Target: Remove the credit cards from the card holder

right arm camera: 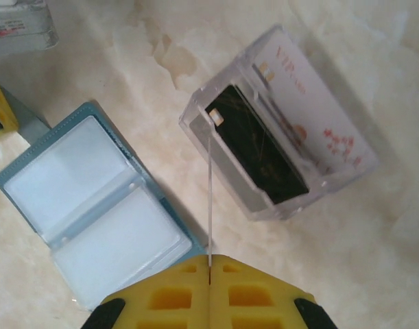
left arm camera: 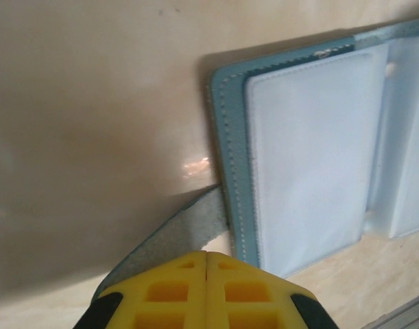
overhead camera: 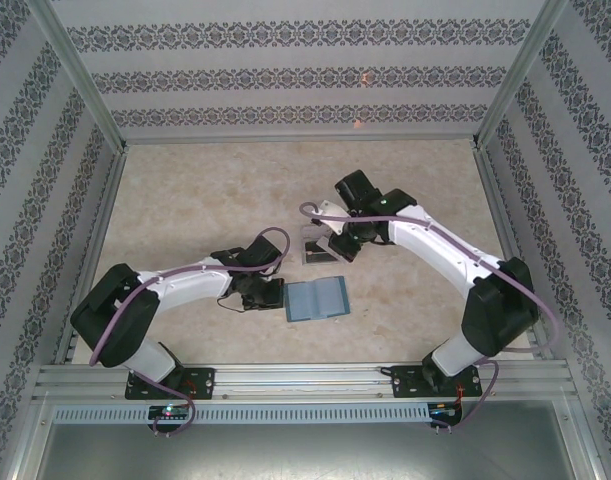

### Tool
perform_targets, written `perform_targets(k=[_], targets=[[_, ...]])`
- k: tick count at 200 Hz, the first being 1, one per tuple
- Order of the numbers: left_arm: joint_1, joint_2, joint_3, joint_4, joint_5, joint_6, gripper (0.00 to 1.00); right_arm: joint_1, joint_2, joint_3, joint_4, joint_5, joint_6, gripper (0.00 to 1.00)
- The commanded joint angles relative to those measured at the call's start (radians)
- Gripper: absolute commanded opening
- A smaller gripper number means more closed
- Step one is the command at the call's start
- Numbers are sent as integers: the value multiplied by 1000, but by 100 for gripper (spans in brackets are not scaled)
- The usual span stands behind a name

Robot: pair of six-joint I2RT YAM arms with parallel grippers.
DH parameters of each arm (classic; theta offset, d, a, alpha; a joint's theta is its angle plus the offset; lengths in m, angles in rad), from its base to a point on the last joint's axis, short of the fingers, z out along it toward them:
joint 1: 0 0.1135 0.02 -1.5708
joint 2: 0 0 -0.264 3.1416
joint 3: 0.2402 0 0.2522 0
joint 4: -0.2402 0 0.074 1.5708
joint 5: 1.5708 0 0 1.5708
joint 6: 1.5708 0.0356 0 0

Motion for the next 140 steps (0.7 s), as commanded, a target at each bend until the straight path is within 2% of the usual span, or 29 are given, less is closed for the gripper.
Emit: perform_targets(k=[1, 53, 140], targets=[[18, -36, -30, -5, -24, -17, 6, -10, 42, 70, -75, -45, -216, 0], [39, -53, -33, -26, -35, -9, 7, -11, 195, 264, -208, -13, -465, 0], [47, -31, -9, -43, -34, -17, 8, -21, 409, 511, -333, 40, -604, 0]])
